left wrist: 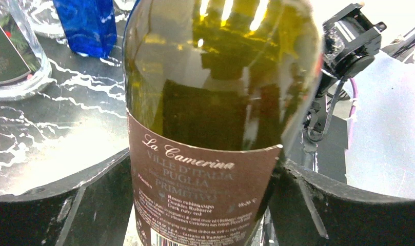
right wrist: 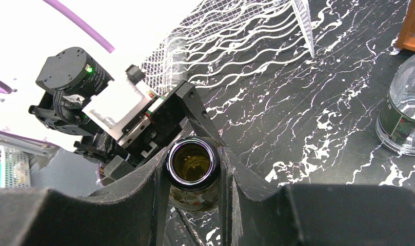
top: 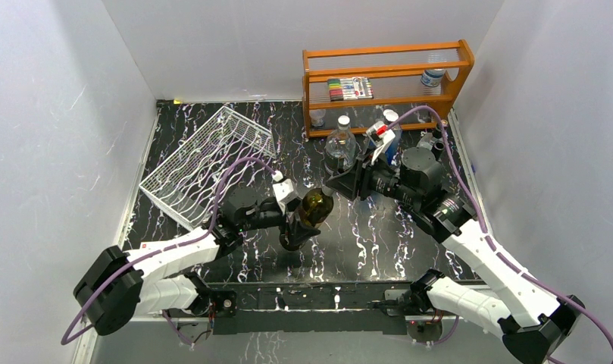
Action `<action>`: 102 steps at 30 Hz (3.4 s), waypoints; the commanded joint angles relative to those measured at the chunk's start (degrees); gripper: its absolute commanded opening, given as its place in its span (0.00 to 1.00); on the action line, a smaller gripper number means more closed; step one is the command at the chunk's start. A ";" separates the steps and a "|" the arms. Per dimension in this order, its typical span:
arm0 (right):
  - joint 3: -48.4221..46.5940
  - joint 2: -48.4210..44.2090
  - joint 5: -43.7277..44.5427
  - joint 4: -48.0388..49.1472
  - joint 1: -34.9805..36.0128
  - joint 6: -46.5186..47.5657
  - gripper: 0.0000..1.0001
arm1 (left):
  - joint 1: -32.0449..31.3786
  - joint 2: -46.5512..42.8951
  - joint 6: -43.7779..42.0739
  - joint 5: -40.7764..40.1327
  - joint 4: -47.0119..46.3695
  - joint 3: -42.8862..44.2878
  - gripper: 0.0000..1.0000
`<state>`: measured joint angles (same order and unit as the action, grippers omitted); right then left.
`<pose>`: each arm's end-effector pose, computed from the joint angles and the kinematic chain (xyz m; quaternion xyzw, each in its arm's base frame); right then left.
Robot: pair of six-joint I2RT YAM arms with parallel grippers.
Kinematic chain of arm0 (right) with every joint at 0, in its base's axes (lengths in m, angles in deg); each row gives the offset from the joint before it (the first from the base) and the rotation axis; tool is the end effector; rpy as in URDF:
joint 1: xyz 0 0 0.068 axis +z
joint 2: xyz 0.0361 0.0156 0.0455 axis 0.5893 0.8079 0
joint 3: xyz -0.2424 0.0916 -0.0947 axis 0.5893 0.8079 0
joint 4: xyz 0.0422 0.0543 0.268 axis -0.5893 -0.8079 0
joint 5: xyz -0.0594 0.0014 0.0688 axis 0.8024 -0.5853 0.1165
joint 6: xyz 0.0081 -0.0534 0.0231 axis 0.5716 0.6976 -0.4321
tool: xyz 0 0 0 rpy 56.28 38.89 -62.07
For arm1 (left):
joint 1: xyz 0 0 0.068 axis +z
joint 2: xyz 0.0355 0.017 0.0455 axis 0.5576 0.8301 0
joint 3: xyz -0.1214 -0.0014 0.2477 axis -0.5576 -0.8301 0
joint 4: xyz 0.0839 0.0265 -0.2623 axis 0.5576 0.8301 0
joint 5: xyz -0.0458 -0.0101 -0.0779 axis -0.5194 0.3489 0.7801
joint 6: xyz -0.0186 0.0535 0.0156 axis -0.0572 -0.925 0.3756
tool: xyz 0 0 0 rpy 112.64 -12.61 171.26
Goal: Put the wine bottle on the wine rack
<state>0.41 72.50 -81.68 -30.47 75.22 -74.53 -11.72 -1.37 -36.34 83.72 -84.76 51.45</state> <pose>0.1667 0.1519 0.3867 -0.2035 0.7170 0.4360 0.5043 0.1710 -0.2058 0.2368 0.4012 0.6056 -0.4666 0.5046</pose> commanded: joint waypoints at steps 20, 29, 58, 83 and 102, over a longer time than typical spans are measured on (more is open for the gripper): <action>-8.78 -6.42 7.22 -6.28 0.34 3.03 0.79 | -0.06 -10.28 -32.33 -15.32 24.93 16.49 0.00; -16.84 -1.96 8.29 -13.78 0.35 7.29 0.83 | -0.02 -13.50 -58.09 -23.00 31.44 14.82 0.00; -18.15 23.26 11.22 -30.22 15.59 16.04 0.85 | -0.09 -17.25 -74.93 -18.42 23.01 0.84 0.00; -14.24 30.42 7.30 -28.72 18.10 18.03 0.74 | -0.19 -17.32 -74.53 -16.84 23.89 3.89 0.00; -14.43 30.28 8.27 -28.57 18.10 17.97 0.05 | -0.19 -18.22 -73.62 -16.91 23.98 3.98 0.00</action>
<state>-13.68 103.85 -75.06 -60.61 93.54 -56.06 -11.72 -16.60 -111.55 65.10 -53.75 51.21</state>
